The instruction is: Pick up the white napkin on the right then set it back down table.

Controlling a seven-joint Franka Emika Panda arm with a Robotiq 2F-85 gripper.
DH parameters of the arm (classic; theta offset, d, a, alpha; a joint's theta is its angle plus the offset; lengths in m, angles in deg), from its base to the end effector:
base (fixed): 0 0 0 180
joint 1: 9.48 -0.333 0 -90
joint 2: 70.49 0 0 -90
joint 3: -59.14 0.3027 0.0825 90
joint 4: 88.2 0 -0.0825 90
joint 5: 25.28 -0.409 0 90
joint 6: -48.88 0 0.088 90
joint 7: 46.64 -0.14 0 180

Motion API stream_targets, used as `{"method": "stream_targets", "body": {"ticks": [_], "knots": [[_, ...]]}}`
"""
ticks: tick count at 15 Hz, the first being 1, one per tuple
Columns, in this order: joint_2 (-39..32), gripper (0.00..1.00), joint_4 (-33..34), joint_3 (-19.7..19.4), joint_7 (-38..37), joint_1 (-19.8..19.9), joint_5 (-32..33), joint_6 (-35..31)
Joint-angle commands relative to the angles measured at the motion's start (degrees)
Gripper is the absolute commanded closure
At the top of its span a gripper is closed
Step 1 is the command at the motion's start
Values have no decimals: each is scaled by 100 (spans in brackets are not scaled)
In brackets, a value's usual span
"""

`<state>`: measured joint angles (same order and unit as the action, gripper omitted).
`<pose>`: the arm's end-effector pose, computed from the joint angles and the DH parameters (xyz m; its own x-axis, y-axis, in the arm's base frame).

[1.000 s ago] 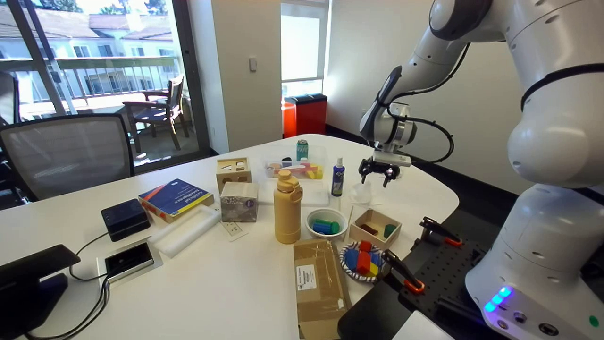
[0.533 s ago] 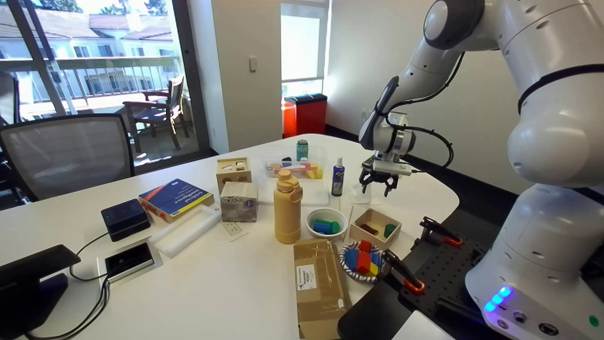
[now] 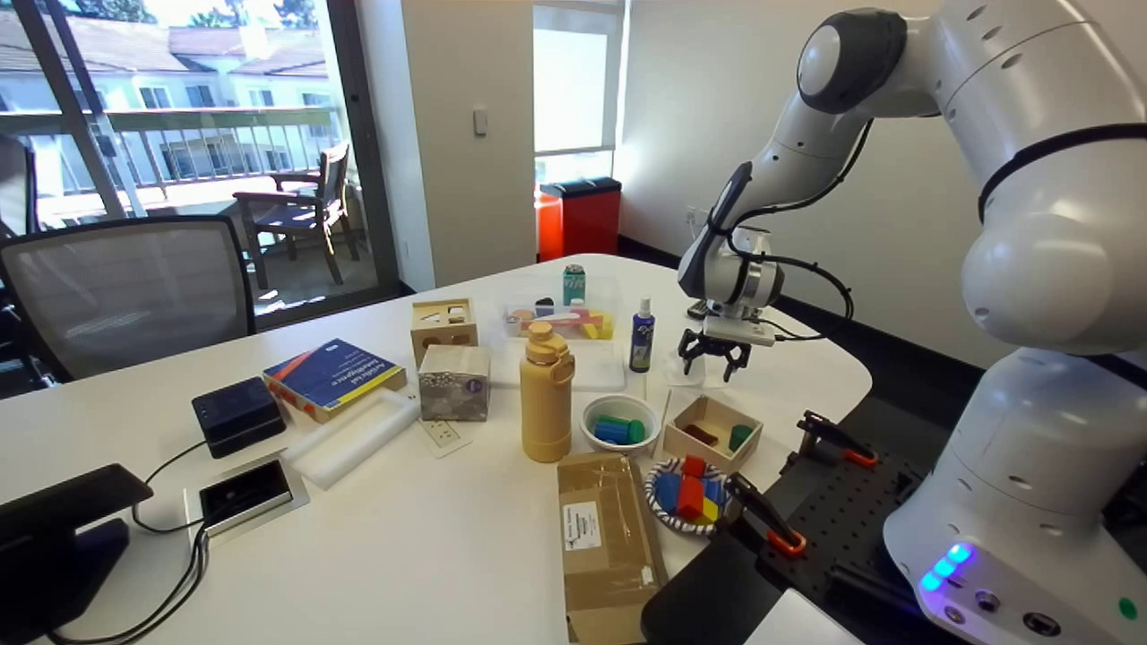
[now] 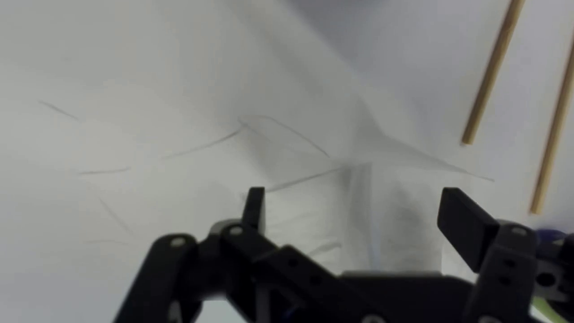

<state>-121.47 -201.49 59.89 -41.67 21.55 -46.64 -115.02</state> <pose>0.4770 -0.2964 -0.0534 0.6934 -0.7203 -0.0184 -0.7175 -0.6878 -0.1102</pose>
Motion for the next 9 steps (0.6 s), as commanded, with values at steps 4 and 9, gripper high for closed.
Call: {"method": "stream_targets", "body": {"ticks": [4,9], "knots": [[-138,58,113,193,-43,168,-75,-228],[-16,95,-59,206,-109,138,-25,-521]]}}
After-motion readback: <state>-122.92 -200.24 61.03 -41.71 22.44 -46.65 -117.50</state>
